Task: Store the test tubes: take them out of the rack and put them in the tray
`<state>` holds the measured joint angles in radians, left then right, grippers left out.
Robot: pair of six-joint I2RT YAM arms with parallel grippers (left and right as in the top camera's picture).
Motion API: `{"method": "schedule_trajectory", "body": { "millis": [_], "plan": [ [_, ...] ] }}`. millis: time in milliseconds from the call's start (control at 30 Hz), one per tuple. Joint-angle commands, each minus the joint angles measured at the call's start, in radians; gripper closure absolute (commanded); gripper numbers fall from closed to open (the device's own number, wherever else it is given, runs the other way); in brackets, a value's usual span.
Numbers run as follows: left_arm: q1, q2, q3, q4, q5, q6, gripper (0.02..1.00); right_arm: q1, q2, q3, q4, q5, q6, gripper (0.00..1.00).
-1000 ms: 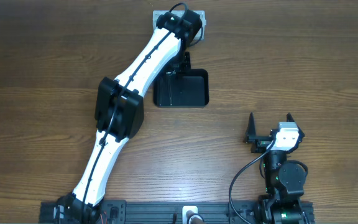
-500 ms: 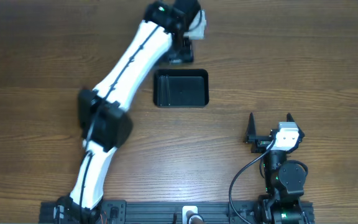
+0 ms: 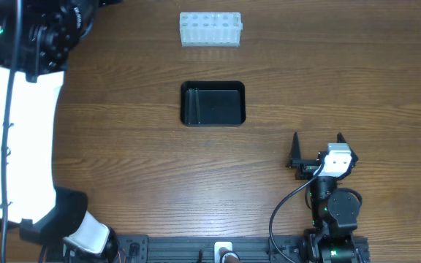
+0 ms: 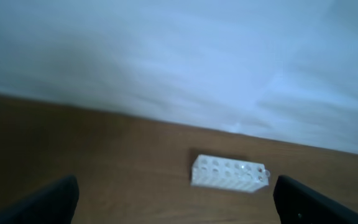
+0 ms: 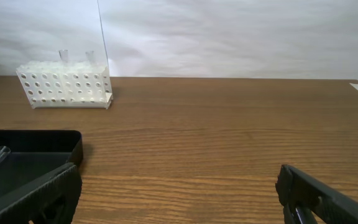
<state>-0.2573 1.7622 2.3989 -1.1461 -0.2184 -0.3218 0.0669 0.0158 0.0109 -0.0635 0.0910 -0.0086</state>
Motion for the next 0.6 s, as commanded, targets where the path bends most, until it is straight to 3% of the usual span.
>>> {"method": "schedule_trajectory", "body": {
  "millis": [33, 200, 600],
  "plan": [
    [-0.001, -0.063, -0.032, 0.059, 0.000, 0.217, 0.018, -0.003, -0.009, -0.006, -0.001, 0.014, -0.008, 0.007],
    [0.001, -0.176, -0.259, 0.276, 0.045, 0.308, 0.018, -0.003, -0.009, -0.006, -0.001, 0.015, -0.008, 0.009],
    [0.137, -0.701, -1.271, 1.013, 0.243, 0.348, 0.018, -0.003, -0.009, -0.006, -0.001, 0.014, -0.008, 0.009]
  ]
}}
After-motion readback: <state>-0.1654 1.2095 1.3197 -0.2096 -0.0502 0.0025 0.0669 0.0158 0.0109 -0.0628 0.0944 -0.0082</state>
